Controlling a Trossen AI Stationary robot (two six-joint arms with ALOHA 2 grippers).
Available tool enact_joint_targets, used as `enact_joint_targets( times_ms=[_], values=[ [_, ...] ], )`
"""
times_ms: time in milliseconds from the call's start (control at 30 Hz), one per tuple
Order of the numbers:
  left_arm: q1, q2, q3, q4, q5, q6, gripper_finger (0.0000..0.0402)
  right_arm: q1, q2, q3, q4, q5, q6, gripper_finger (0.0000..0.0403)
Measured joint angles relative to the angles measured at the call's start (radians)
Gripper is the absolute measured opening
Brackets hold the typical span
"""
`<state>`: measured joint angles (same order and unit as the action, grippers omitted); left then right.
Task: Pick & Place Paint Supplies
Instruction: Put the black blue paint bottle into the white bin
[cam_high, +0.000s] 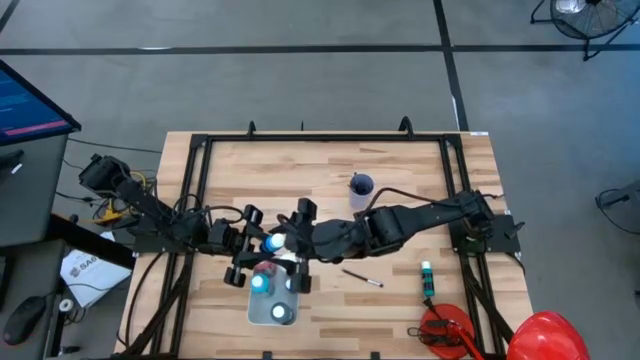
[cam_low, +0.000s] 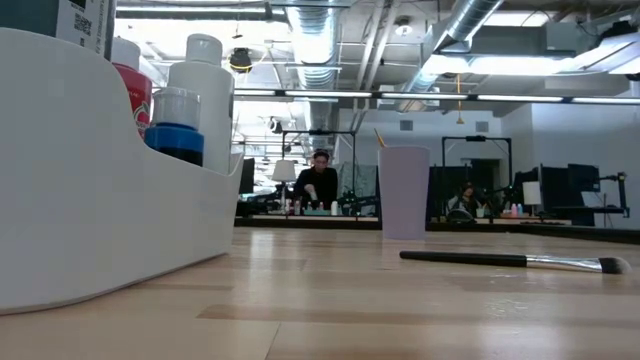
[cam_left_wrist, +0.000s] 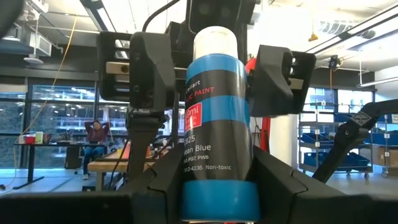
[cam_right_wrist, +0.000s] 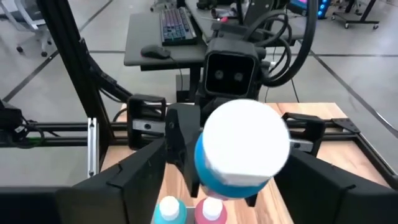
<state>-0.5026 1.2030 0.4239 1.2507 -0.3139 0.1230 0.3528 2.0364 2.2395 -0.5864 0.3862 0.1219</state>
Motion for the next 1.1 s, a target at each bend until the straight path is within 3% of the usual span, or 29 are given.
enact_joint_targets(
  times_ms=[633, 833, 967, 1100],
  values=[
    [-0.001, 0.0, 0.001, 0.001, 0.009, 0.0, 0.0133, 0.019, 0.0, 0.0, 0.04, 0.011, -0.028, 0.0137],
    [-0.001, 0.0, 0.001, -0.003, 0.007, -0.003, 0.0134, 0.019, 0.0, 0.0, 0.037, 0.014, -0.02, 0.0146],
    [-0.001, 0.0, 0.002, -0.033, 0.003, -0.002, 0.0142, 0.033, 0.0, -0.002, 0.022, 0.071, -0.017, 0.0154],
    [-0.001, -0.002, 0.002, -0.062, -0.082, 0.0, 0.0168, 0.04, -0.001, -0.002, 0.007, 0.104, -0.004, 0.0134]
  ],
)
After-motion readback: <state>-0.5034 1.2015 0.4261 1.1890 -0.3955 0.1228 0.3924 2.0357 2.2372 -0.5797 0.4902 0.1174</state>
